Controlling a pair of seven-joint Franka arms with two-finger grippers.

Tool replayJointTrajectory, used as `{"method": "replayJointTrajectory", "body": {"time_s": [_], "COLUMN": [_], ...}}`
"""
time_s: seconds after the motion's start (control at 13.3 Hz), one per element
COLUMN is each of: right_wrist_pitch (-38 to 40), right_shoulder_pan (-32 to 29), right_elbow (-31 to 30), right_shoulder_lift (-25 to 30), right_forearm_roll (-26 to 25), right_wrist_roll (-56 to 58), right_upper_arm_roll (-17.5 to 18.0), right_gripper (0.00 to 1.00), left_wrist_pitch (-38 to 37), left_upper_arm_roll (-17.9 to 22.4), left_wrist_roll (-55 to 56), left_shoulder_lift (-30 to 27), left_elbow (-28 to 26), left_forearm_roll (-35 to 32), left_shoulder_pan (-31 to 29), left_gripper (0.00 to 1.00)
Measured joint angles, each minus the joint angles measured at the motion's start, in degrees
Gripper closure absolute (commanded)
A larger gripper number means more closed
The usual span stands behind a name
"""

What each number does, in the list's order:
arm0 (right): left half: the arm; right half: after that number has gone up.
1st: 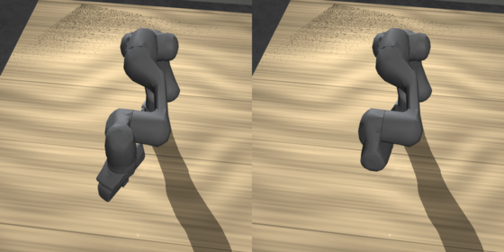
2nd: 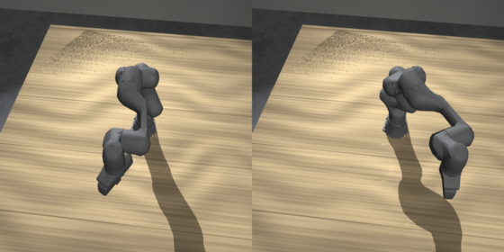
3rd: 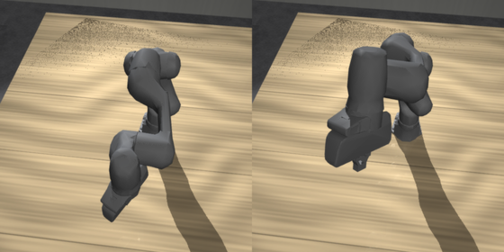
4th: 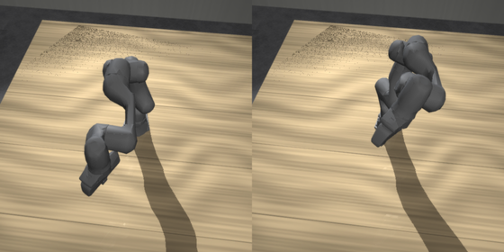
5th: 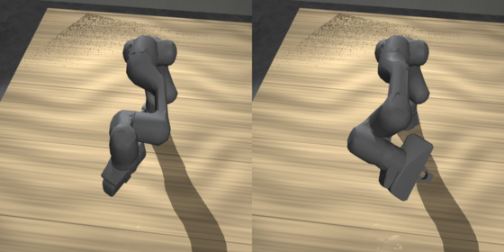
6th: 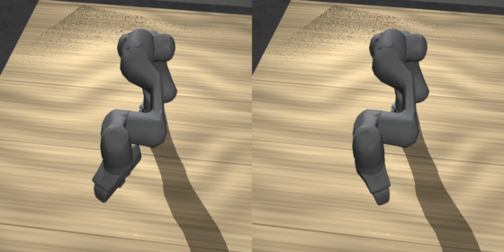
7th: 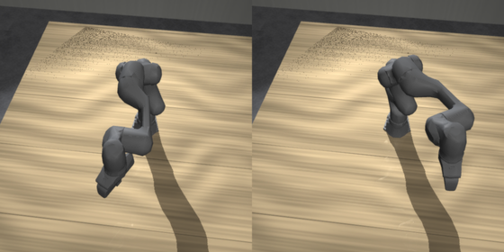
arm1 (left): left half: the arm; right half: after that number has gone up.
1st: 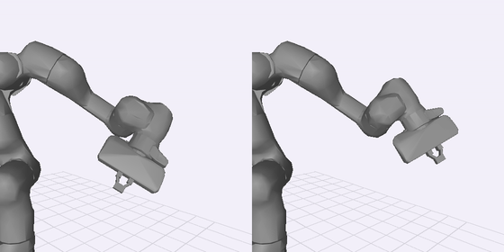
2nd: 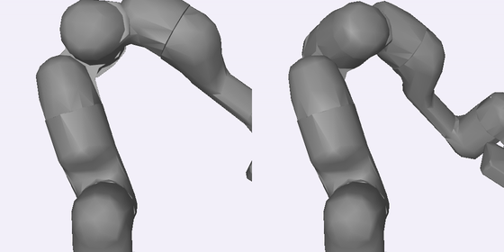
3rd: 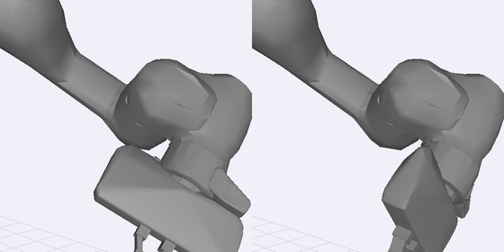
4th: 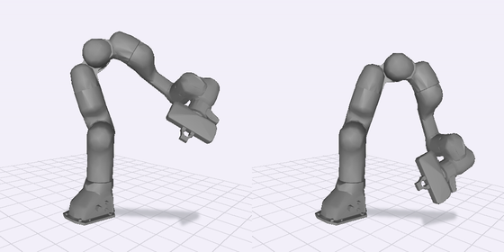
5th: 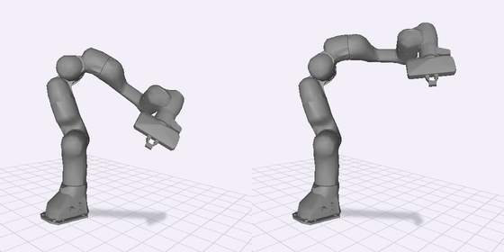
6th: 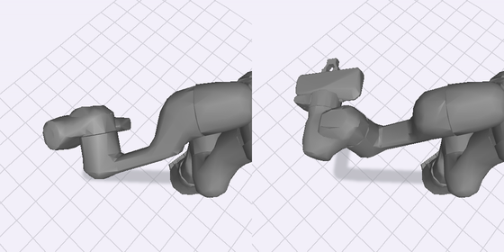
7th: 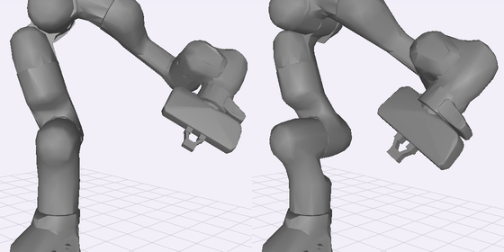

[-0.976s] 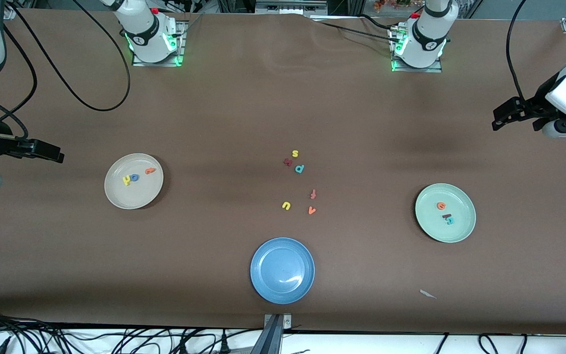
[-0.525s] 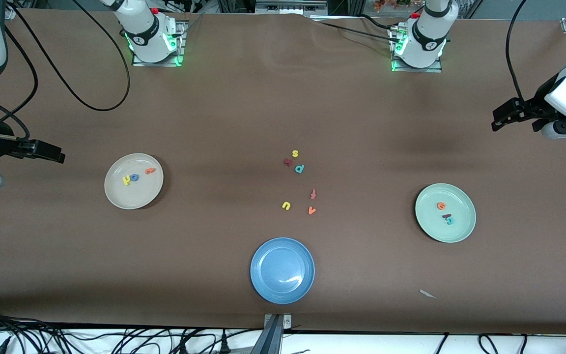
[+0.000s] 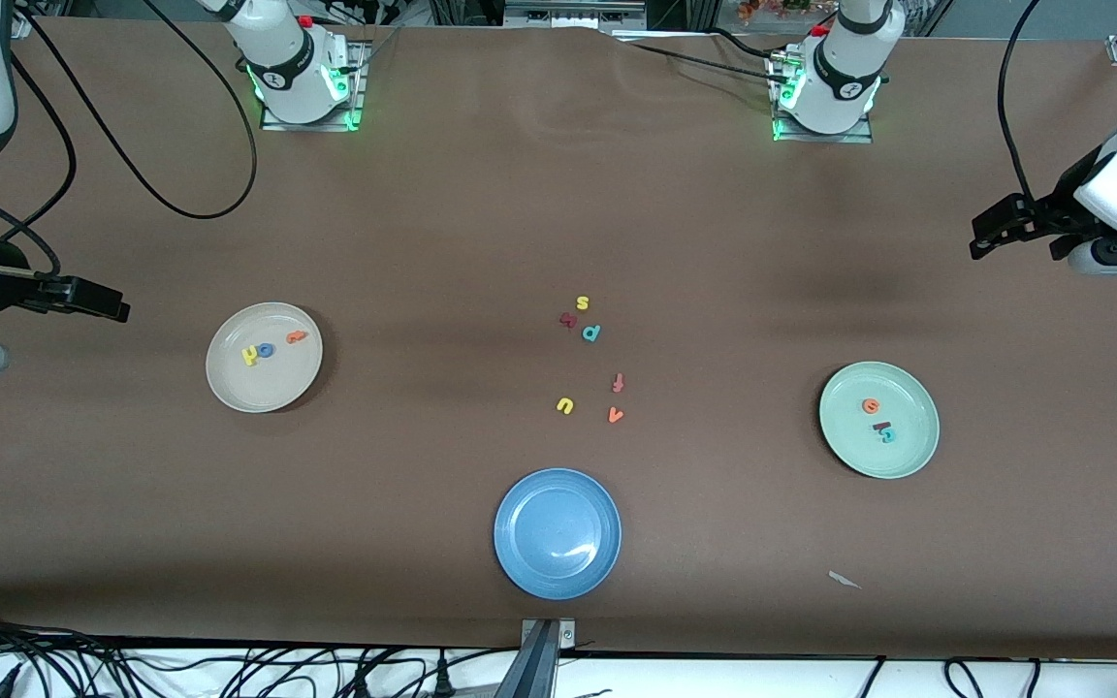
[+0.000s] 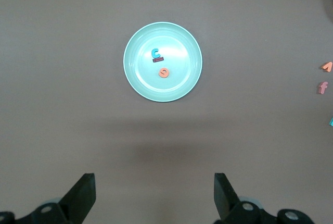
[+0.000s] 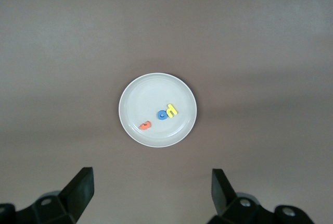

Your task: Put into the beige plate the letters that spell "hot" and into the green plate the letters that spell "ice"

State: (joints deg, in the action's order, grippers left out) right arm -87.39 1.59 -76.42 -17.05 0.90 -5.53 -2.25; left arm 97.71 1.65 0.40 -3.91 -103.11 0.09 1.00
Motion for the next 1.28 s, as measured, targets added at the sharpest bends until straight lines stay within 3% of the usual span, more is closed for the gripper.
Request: {"method": "replayJointTrajectory", "body": {"time_s": [1.28], "right_wrist_pitch": [-0.03], "right_shoulder_pan": [-0.01], "right_elbow": [0.00], "right_shoulder_lift": [0.00], "right_forearm_roll": [0.00], "right_wrist_roll": [-0.03], "right_upper_arm_roll": [-0.01], "right_gripper": [0.00], "left_wrist_pitch": [1.18], "left_upper_arm_roll": [0.00], "left_wrist_roll": [0.00], "left_shoulder_lift": [0.39], "left_elbow": [-0.10], "left_forearm_roll": [0.00], "left_shoulder_pan": [0.00], "left_gripper": [0.00]}}
